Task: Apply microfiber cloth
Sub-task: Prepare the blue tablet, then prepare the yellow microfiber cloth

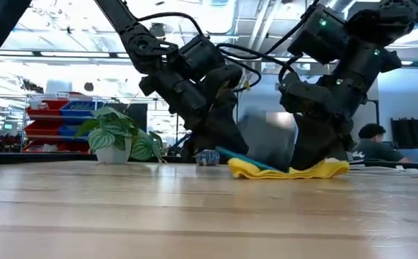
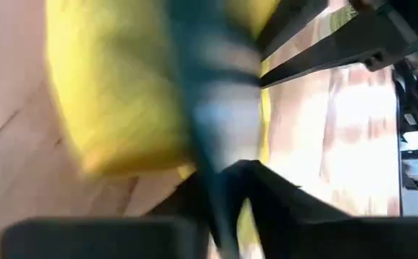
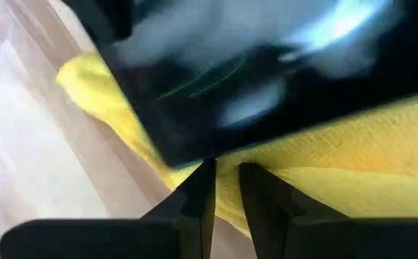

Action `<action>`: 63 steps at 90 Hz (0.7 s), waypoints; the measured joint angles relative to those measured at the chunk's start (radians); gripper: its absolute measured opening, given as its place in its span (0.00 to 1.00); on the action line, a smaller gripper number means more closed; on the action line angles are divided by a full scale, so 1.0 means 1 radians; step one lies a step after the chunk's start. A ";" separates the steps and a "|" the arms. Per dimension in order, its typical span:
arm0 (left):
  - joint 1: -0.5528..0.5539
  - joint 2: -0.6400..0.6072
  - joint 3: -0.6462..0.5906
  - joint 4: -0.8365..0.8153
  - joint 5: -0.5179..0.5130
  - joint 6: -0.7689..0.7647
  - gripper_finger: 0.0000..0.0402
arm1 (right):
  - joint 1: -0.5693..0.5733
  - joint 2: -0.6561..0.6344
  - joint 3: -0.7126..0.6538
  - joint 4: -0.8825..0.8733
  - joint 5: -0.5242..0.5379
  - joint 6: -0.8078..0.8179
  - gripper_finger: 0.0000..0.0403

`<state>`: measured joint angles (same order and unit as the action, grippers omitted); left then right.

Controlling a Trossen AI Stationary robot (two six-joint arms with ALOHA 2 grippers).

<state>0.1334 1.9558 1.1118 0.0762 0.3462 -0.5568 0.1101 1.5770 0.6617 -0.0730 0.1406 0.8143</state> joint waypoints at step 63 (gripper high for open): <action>-0.198 -0.657 -0.393 -0.316 -0.569 -0.045 0.01 | -0.006 -0.087 0.000 -0.085 0.181 0.047 0.14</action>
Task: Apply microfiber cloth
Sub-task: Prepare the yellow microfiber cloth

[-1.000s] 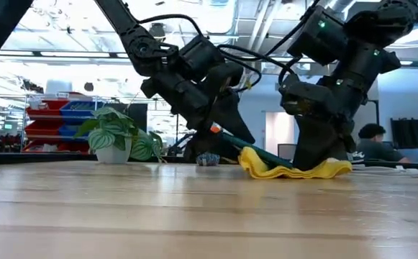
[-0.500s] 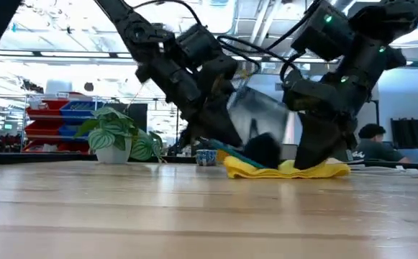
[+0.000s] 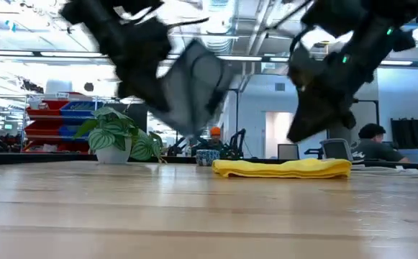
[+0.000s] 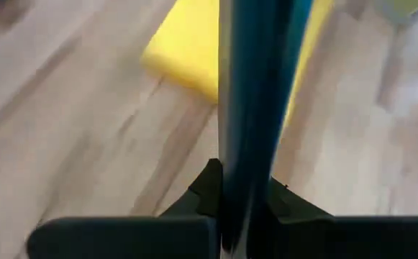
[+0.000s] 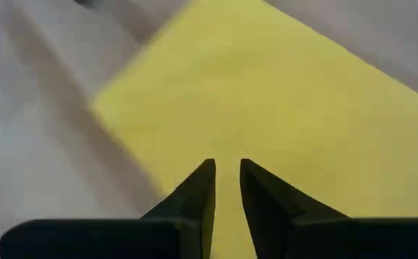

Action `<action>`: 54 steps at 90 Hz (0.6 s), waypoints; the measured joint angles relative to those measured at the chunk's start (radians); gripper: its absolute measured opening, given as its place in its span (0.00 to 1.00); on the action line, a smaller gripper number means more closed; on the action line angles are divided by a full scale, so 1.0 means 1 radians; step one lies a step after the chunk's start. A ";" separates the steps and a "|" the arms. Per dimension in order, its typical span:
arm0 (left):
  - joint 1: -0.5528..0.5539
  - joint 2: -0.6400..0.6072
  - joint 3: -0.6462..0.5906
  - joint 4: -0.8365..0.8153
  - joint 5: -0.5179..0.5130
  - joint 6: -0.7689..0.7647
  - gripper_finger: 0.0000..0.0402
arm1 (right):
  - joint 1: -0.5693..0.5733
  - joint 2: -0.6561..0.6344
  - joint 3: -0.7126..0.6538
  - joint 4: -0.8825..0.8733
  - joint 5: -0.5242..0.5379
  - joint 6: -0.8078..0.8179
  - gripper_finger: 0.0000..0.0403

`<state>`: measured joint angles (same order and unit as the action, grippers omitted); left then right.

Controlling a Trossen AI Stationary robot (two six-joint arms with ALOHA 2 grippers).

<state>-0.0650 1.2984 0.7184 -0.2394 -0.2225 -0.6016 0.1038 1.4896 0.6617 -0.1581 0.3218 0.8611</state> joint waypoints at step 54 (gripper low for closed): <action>-0.166 -0.433 -0.196 0.196 -0.144 0.047 0.03 | -0.060 0.515 0.418 0.204 -0.137 -0.073 0.11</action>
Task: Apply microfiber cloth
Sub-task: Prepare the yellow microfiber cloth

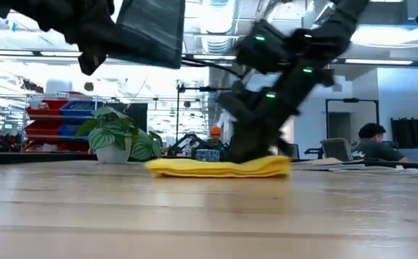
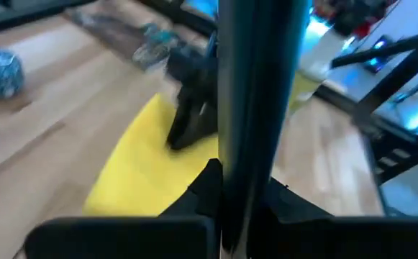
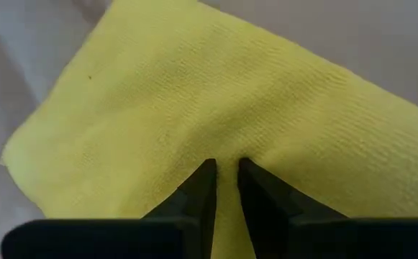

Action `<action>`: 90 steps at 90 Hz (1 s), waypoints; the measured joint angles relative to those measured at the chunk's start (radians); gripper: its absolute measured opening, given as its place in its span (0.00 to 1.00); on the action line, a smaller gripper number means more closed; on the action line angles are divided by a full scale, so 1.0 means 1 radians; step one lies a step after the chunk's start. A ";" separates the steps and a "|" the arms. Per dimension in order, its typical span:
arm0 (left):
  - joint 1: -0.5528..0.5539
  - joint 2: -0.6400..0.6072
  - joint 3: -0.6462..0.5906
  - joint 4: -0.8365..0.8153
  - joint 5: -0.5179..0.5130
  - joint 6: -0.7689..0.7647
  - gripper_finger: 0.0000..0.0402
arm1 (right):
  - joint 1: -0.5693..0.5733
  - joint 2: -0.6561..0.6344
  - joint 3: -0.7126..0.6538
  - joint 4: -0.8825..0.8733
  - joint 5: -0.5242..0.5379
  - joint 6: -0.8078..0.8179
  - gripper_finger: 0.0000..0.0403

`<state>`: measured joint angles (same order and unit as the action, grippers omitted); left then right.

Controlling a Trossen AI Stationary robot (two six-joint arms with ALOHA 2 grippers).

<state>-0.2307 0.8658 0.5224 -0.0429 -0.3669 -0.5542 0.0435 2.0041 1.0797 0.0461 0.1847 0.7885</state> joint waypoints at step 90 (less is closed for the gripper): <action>-0.174 0.218 -0.004 -0.045 -0.107 -0.141 0.03 | 0.318 -0.283 0.367 -0.506 0.587 -0.135 0.00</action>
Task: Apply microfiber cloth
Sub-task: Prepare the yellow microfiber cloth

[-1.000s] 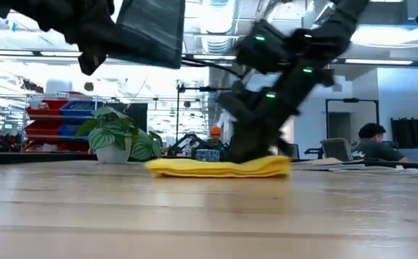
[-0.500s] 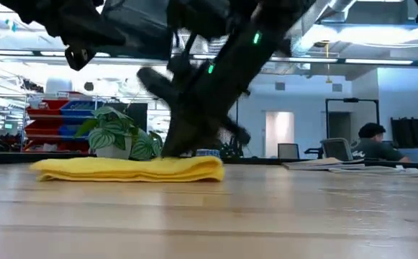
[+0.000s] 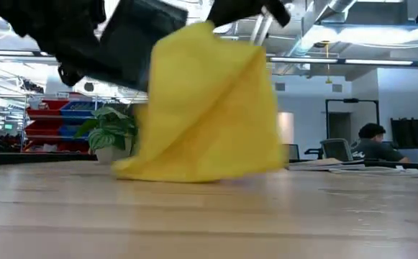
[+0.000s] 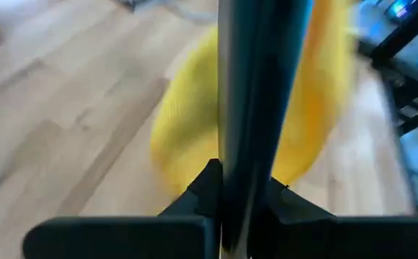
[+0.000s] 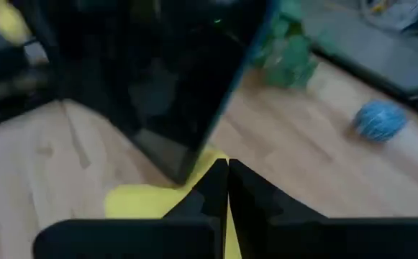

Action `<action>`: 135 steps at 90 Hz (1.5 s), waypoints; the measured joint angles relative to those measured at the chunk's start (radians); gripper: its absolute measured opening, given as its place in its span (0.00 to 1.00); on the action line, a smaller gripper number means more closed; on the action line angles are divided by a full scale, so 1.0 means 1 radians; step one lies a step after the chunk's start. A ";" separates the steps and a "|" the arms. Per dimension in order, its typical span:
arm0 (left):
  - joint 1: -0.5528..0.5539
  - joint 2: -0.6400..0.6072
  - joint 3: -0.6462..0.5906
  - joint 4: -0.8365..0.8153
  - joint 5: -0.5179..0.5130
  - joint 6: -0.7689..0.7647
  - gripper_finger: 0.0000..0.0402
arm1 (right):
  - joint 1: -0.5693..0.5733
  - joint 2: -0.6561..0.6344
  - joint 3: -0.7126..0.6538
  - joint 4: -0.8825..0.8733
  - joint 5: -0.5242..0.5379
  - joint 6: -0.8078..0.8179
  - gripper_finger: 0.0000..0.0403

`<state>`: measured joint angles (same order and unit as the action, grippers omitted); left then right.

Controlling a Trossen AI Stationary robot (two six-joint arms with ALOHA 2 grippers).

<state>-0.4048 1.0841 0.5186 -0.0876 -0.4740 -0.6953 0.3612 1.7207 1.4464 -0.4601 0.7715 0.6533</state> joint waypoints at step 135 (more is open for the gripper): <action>0.000 -0.142 -0.003 -0.193 -0.095 0.021 0.03 | -0.003 0.192 -0.013 -0.494 -0.541 0.407 0.49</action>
<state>-0.4046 0.9424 0.5152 -0.2806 -0.5694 -0.6746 0.3582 1.9128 1.4336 -0.9545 0.2301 1.0606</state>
